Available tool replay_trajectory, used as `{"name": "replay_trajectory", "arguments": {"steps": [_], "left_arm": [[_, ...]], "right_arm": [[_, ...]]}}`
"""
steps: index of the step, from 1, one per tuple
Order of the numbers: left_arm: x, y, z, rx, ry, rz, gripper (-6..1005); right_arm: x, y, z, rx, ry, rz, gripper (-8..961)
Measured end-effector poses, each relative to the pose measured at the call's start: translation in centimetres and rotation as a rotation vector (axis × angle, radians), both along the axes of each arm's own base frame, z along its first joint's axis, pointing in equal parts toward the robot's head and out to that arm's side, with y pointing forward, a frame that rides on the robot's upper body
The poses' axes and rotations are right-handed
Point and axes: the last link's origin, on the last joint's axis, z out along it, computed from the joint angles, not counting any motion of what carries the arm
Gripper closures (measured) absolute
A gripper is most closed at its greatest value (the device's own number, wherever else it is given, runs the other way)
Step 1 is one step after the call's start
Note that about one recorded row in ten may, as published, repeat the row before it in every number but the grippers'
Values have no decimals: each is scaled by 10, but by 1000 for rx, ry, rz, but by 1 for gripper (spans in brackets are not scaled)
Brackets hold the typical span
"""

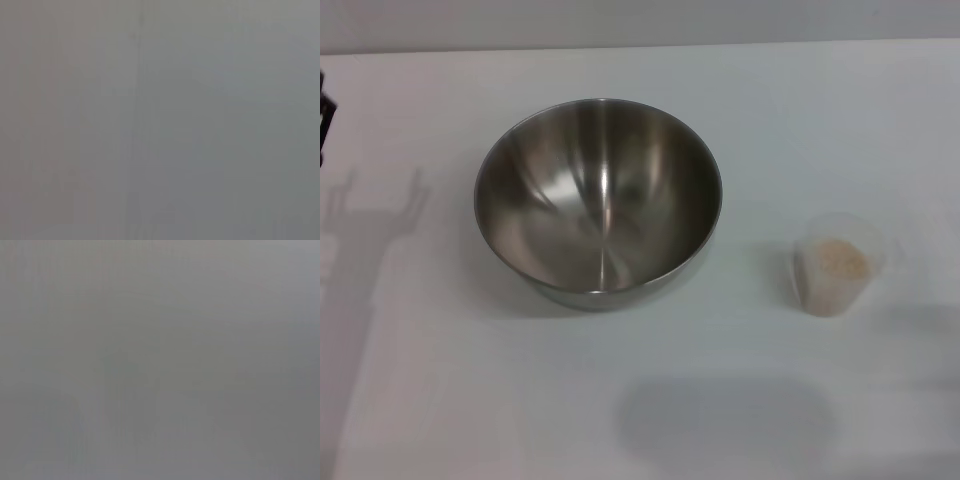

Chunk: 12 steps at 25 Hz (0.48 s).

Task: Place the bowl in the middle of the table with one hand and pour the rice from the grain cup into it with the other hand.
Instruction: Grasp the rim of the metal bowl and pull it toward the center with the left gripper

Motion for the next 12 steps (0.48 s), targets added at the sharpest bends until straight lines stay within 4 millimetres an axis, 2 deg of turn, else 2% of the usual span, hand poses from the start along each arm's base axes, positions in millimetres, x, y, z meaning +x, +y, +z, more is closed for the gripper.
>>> {"name": "replay_trajectory", "arguments": {"steps": [1, 4, 7, 8, 10, 11, 12], "left_arm": [[6, 11, 0, -14, -7, -1, 171], [18, 28, 0, -32, 13, 6, 171], [38, 47, 2, -88, 55, 17, 171], [38, 47, 2, -88, 55, 17, 171], [61, 57, 7, -151, 99, 23, 170], [61, 57, 7, -151, 99, 23, 170], [74, 61, 12, -208, 124, 52, 170]], "right_arm": [[0, 0, 0, 0, 0, 0, 180], [0, 0, 0, 3, -1, 3, 180], [0, 0, 1, 4, -1, 4, 180], [-1, 0, 1, 4, -1, 4, 180], [-1, 0, 0, 3, -1, 4, 180], [-1, 0, 0, 3, -1, 4, 180], [0, -1, 0, 3, -1, 3, 180]]}}
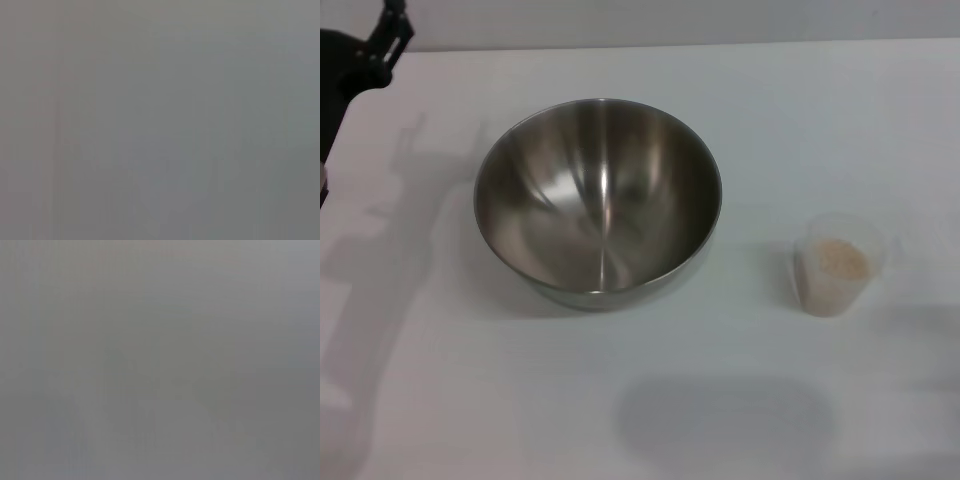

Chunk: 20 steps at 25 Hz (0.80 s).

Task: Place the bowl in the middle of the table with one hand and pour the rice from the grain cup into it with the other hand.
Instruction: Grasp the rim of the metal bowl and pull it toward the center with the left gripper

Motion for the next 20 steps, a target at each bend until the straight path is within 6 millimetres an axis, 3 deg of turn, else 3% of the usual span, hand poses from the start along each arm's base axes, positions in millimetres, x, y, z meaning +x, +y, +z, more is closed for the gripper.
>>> {"name": "replay_trajectory", "arguments": {"steps": [5, 13, 20], "left_arm": [[28, 8, 16, -155, -1, 137, 170], [50, 18, 28, -447, 20, 387, 170], [55, 11, 20, -622, 59, 363, 169]], "right_arm": [[0, -1, 0, -1, 0, -1, 180], [0, 0, -2, -9, 3, -4, 180], [0, 0, -3, -16, 5, -4, 180]]}}
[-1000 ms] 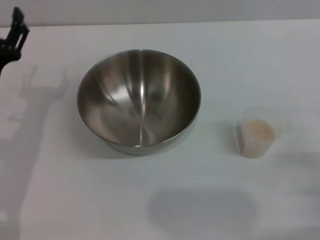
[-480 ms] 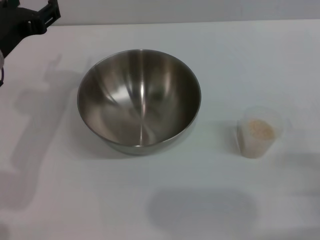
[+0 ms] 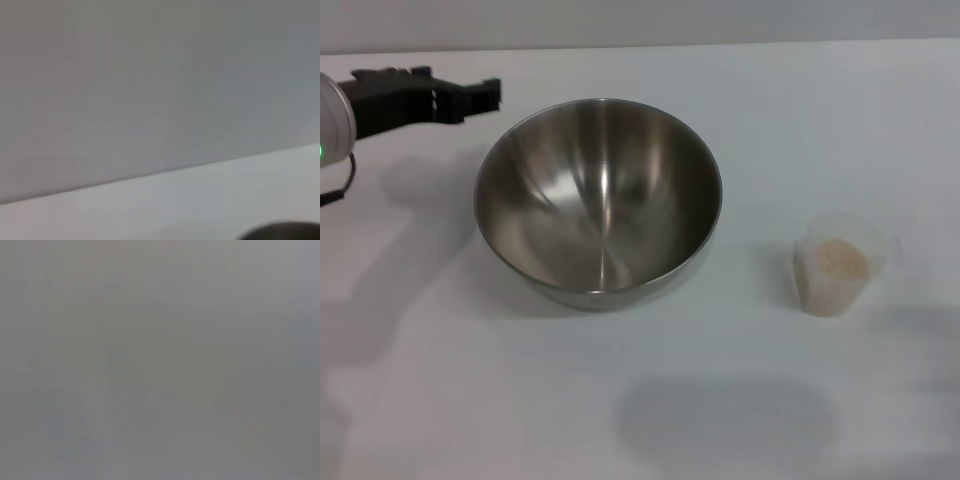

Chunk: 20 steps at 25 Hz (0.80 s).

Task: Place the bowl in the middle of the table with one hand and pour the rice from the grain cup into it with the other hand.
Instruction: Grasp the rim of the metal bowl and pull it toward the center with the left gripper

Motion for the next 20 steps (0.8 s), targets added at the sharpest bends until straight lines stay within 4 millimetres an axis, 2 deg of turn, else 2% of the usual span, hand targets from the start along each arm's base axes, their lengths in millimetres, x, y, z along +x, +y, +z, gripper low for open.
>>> {"name": "replay_trajectory", "arguments": {"steps": [9, 20], "left_arm": [[-13, -2, -23, -85, 53, -9, 168], [-20, 2, -35, -105, 66, -3, 169]], "right_arm": [[0, 0, -1, -4, 1, -1, 181], [0, 1, -1, -7, 1, -3, 181]]}}
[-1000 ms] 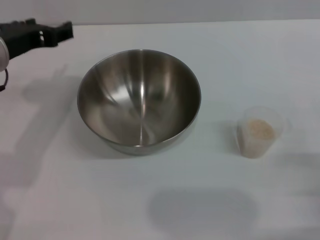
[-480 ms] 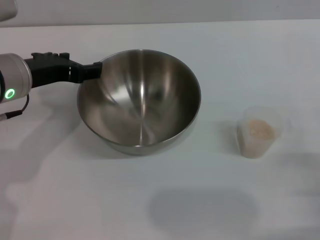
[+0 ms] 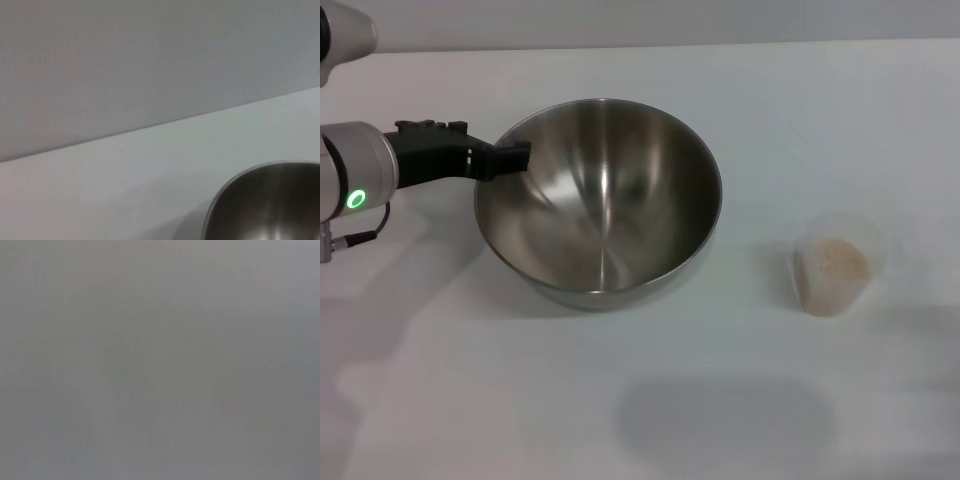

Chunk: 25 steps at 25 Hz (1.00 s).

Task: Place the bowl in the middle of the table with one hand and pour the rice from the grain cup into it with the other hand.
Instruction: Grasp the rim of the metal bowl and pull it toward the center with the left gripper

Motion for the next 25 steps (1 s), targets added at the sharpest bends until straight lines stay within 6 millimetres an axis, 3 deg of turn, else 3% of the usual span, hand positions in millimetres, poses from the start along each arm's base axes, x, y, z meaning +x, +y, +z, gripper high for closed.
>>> {"name": "replay_trajectory", "arguments": {"steps": [25], "left_arm": [[-20, 4, -20, -4, 13, 31, 175]], "right_arm": [[-1, 2, -1, -4, 2, -1, 181]]}}
